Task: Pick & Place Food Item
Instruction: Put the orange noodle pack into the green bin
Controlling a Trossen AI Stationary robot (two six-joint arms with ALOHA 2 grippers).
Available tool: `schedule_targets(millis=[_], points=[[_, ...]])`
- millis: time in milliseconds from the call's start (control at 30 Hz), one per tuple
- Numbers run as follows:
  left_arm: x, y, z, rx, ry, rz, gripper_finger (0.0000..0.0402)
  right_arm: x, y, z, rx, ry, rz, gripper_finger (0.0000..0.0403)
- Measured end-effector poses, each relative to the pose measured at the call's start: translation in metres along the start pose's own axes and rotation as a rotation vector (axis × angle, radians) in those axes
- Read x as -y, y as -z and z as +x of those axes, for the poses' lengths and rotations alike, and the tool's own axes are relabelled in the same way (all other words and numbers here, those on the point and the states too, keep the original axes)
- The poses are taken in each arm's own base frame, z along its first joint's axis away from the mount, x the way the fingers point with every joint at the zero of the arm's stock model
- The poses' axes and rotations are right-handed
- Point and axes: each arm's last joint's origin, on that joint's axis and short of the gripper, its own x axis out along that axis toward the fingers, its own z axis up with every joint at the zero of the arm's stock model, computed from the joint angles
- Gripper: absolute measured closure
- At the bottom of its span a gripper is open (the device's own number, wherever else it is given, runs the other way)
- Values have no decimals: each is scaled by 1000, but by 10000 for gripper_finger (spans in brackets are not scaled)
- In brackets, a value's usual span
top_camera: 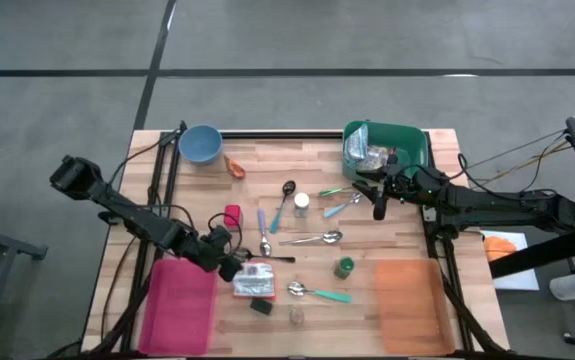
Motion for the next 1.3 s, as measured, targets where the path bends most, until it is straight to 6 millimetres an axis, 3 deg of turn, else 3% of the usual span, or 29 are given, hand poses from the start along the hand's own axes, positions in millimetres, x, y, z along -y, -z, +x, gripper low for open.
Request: schedule_targets(millis=[367, 633, 1300], points=[[-24, 8, 10, -78, -14, 4, 114, 0, 0, 0, 0, 0, -2, 216], [-18, 4, 9, -104, 41, 162, 114, 0, 0, 0, 0, 0, 0, 216], [-20, -10, 12, -106, 82, 178, 114, 0, 0, 0, 0, 0, 0, 216]])
